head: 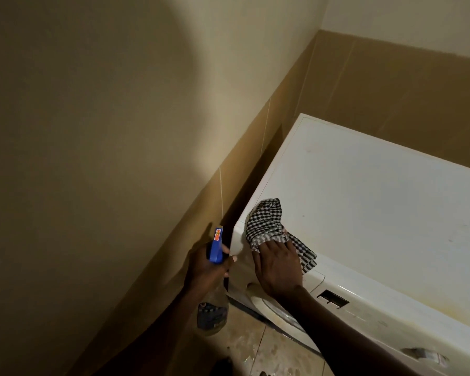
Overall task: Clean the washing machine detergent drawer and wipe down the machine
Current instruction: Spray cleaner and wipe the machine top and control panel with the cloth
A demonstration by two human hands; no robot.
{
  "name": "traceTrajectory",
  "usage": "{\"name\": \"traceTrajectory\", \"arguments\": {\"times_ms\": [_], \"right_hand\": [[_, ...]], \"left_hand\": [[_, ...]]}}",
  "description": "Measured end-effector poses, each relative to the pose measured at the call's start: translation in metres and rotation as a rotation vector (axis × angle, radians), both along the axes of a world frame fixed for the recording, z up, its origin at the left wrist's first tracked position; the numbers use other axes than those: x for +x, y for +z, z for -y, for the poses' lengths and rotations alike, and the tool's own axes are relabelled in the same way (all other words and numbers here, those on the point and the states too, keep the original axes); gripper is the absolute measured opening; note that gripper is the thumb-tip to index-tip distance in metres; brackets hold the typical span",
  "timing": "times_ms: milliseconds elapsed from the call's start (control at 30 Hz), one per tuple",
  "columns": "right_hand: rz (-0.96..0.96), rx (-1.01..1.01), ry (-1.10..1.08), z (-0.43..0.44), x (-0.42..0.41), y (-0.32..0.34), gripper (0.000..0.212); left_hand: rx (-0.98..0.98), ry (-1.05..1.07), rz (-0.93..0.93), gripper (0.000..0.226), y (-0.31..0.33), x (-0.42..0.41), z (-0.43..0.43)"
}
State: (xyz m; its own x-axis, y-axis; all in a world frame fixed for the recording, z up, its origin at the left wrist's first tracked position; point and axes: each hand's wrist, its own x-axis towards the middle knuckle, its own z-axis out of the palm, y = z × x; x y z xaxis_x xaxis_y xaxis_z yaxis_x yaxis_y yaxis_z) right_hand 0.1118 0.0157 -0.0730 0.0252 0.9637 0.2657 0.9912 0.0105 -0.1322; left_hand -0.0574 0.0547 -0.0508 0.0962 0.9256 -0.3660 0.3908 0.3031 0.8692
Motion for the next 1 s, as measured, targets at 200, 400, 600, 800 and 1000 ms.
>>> {"name": "traceTrajectory", "arguments": {"times_ms": [200, 400, 600, 800, 1000], "right_hand": [[-0.055, -0.051, 0.065, -0.044, -0.027, 0.009, 0.032], [-0.245, 0.003, 0.186, -0.032, -0.013, 0.017, 0.014], [-0.398, 0.111, 0.026, 0.000, 0.021, 0.023, 0.016], [-0.159, 0.035, -0.226, 0.069, 0.031, -0.010, 0.026], [-0.133, -0.013, -0.061, 0.008, -0.008, -0.004, 0.034]], "left_hand": [[-0.011, -0.001, -0.012, 0.022, 0.001, -0.006, -0.005], [-0.010, 0.010, -0.012, 0.025, 0.000, -0.004, -0.001], [-0.008, -0.056, -0.004, 0.019, 0.000, 0.004, -0.002], [-0.024, -0.065, -0.020, 0.019, -0.001, 0.003, -0.001], [-0.022, -0.053, -0.038, 0.020, 0.003, 0.000, 0.000]]}}
